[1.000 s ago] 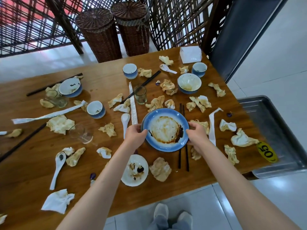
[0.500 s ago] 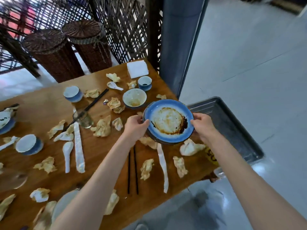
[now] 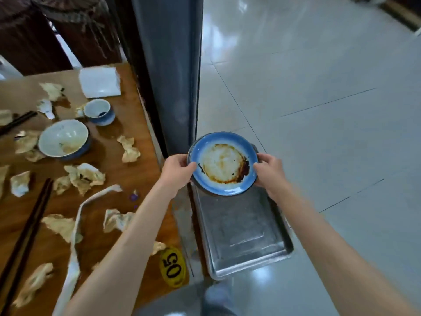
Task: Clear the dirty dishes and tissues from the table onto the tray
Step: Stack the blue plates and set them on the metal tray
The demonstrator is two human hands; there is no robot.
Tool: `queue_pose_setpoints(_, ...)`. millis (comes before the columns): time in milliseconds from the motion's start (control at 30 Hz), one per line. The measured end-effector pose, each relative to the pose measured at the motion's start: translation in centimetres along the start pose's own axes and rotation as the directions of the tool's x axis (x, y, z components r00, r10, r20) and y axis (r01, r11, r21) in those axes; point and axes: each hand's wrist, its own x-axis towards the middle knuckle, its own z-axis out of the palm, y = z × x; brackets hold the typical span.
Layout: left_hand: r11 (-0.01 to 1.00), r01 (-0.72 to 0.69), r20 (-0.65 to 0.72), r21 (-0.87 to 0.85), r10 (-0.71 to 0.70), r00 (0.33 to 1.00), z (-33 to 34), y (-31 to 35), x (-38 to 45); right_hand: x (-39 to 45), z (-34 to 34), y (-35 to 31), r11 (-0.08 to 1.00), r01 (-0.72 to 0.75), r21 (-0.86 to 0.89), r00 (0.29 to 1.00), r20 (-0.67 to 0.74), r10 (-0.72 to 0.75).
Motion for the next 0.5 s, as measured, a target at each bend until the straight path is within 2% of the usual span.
queue_pose_setpoints(300,0.986,0.163,-0.082,-0.029,-0.164,0.983,7.9,-3.2,7.1,11.0,-1.1,5.1,0.995,0.000,-0.102,0.996,0.089,0.009)
queue_pose_setpoints(500,0.986,0.165,-0.158,0.017,-0.160,0.974,10.5,-7.4,11.8,17.2,1.0,9.7,0.987,0.011,-0.161,0.988,0.156,0.015)
